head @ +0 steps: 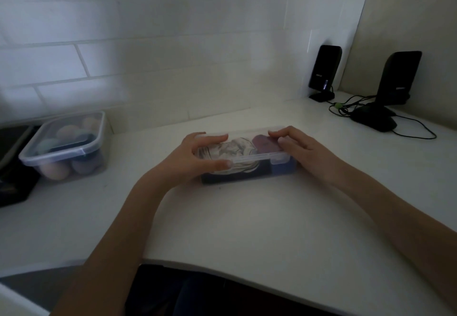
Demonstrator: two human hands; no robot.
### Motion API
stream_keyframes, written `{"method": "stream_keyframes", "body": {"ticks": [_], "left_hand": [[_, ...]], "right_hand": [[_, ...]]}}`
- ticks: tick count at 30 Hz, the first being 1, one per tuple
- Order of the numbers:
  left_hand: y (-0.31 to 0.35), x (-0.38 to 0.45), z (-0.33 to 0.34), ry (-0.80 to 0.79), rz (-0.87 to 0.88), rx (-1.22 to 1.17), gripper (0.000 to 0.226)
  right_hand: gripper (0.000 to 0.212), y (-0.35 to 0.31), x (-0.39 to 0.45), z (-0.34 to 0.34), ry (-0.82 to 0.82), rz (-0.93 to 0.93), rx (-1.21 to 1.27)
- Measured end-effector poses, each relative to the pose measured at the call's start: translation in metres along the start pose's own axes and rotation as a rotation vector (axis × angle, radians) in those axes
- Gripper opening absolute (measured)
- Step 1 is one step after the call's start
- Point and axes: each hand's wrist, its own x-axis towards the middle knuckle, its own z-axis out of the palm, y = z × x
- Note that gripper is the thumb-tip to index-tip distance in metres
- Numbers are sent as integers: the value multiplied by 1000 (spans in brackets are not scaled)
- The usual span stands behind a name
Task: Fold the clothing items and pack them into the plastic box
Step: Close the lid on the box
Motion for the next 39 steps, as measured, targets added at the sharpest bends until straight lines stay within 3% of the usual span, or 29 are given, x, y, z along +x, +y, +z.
{"method": "stream_keyframes", "body": {"ticks": [3, 7, 11, 15, 18, 22, 27, 31, 34, 39], "left_hand": [[0, -1, 2, 37, -20, 142, 68], [-2, -1, 13, 69, 166, 647, 86], [-2, 2, 8, -43, 194, 667, 89], [2, 1, 6, -58, 221, 680, 78], [11, 5, 7, -97, 171, 849, 73], [22, 6, 28, 3, 35, 1055, 71], [2, 16, 21, 185, -146, 1041, 75], [-39, 26, -5, 365, -76, 1006, 84], [-65, 28, -19, 376, -1, 1059, 86], [-90, 38, -37, 419, -83, 1018, 88]], "right_hand": [[23, 5, -2, 6, 104, -52, -102], [37, 7, -7, 3, 124, -129, -358], [57, 0, -11, 0, 92, -98, -392], [52, -1, -12, 4, 119, -130, -429], [45, 2, -9, 12, 133, -142, -497], [44, 1, 3, 33, 213, -221, -601], [44, -7, 43, 69, 251, -222, -658], [38, -14, 90, 110, 244, -324, -549], [39, -20, 118, 136, 245, -330, -505], [38, -28, 154, 165, 197, -345, -476]]}}
